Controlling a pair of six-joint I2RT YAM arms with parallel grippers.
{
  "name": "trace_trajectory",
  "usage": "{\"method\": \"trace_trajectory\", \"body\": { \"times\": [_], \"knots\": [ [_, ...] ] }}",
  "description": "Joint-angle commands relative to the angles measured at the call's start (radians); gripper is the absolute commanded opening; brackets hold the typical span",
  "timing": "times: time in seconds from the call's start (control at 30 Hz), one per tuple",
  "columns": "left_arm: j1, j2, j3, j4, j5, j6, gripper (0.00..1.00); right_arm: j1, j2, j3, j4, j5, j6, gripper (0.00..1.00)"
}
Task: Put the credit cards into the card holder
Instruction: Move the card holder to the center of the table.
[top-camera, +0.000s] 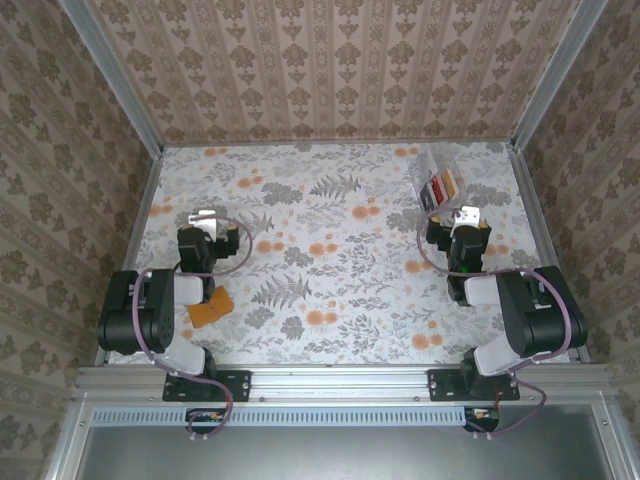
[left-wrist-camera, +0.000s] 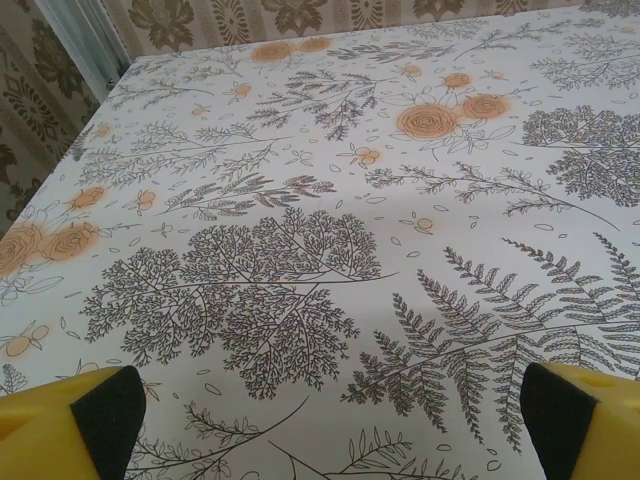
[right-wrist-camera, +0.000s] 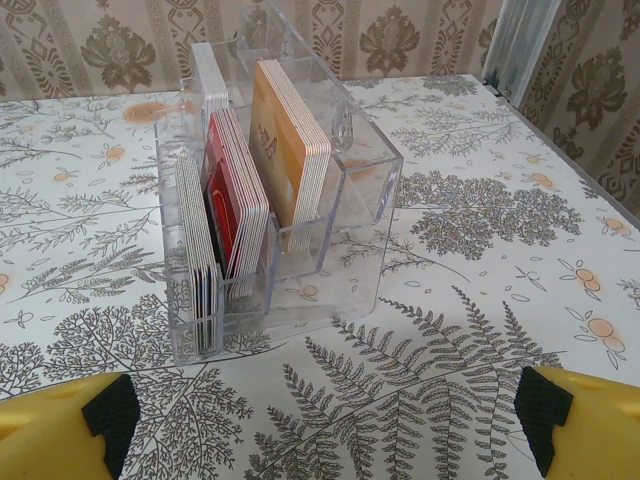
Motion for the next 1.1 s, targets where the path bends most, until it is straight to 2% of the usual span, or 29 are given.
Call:
{"method": "trace_trajectory", "body": {
  "times": [0.0, 0.67, 0.77, 0.8, 0.87, 0.97, 1.03, 1.07],
  "knots": [
    [0.001, -0.001, 0.023, 0.000, 0.017, 0.010, 1.00, 0.006, 0.007, 0.019, -0.007, -0.007, 0.008, 1.00],
    [0.015, -0.004, 0.024, -0.004, 0.041, 0.000, 1.00, 0.003, 0.006, 0.015, -0.001, -0.013, 0.008, 1.00],
    [-0.004, -0.078, -0.013, 0.008, -0.001, 0.009, 1.00, 0.013, -0.019, 0.007, -0.004, -0.029, -0.014, 1.00],
    [-0.008, -0.131, -0.011, -0.029, -0.024, 0.001, 1.00, 0.020, -0.046, 0.006, -0.023, -0.047, -0.024, 1.00],
    [-0.005, -0.247, 0.031, -0.240, -0.081, -0.066, 1.00, 0.027, -0.114, 0.007, -0.082, -0.043, -0.036, 1.00],
    [0.000, -0.428, 0.109, -0.529, -0.157, -0.187, 1.00, 0.016, -0.281, 0.086, -0.432, -0.038, 0.053, 1.00],
    [0.005, -0.519, 0.183, -0.790, -0.283, -0.436, 1.00, 0.017, -0.359, 0.163, -0.671, -0.056, 0.134, 1.00],
    [0.011, -0.550, 0.218, -0.897, -0.294, -0.524, 1.00, 0.017, -0.389, 0.201, -0.800, -0.071, 0.173, 1.00]
  ]
}}
